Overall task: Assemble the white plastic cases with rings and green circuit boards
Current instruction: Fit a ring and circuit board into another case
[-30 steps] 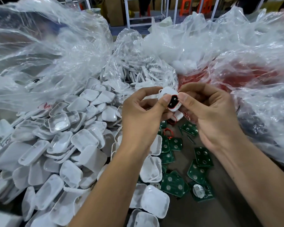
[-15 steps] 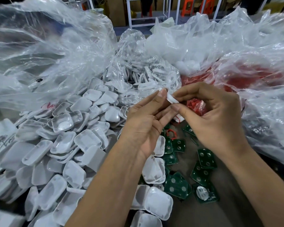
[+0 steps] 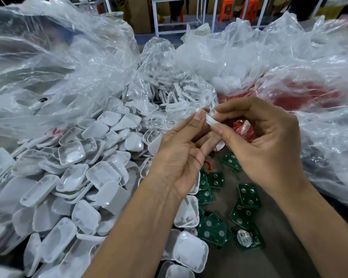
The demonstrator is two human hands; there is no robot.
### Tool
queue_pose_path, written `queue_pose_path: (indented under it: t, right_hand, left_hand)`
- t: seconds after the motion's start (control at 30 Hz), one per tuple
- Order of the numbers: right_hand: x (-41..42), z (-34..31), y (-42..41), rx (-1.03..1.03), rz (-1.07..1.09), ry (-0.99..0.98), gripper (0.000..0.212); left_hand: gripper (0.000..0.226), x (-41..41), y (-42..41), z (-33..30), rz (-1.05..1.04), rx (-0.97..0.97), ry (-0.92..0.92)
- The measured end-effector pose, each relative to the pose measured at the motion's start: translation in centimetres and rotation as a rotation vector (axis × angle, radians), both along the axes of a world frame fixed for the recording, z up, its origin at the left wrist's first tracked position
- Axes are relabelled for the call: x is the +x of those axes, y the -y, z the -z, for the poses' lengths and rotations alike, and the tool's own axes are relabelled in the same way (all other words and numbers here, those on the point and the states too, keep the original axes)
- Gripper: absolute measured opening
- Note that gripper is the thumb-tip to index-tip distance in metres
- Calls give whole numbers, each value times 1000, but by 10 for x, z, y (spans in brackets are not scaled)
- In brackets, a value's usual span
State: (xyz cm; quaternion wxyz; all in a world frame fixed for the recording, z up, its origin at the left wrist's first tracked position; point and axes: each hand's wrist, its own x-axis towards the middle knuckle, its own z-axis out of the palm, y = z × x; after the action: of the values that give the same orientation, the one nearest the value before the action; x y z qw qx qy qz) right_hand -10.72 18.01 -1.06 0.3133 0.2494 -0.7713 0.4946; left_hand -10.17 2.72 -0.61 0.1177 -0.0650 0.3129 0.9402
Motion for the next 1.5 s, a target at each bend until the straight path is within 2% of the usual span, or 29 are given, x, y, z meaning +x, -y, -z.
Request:
queue_pose_path:
  t: [0.13,0.33,0.47,0.53,0.7,0.9,1.0,1.13,1.23,1.5]
  right_hand:
    - [-3,-3,2,67,-4,3,22]
    - [-5,-6,3,47,-46,57,19]
    - [-4,-8,-6,-88,-94,109,9]
    - [-3,-7,-10,-77,-70,103,10]
    - [-4,-7,-10,73,5,34,16]
    - [-6,-10,-4,84,11,46,17]
    - [-3,-9,-3,-6,6,50,15]
    - [1,-6,-5,-190,-41,103,16]
    - [1,-5,-4,-256,-55,77,17]
    - [-1,-7,-6,79,69,-107,27]
  left_hand:
    - [24,0,1,2,-14,33,8]
    - [53,-1,2,2,-25,15,9]
    - [23,1,-4,2,64,63,-12]
    - [12,1,-6,2,93,67,-10]
    - [13,-2,-4,3,90,40,-22]
    - [15,-2,-4,6,80,42,-40]
    - [26,-1,-5,4,74,87,-31]
    - [16,1,-9,0,92,116,-22]
    - [35,1,-5,0,118,145,-9]
    - [53,1,-1,2,123,125,-29]
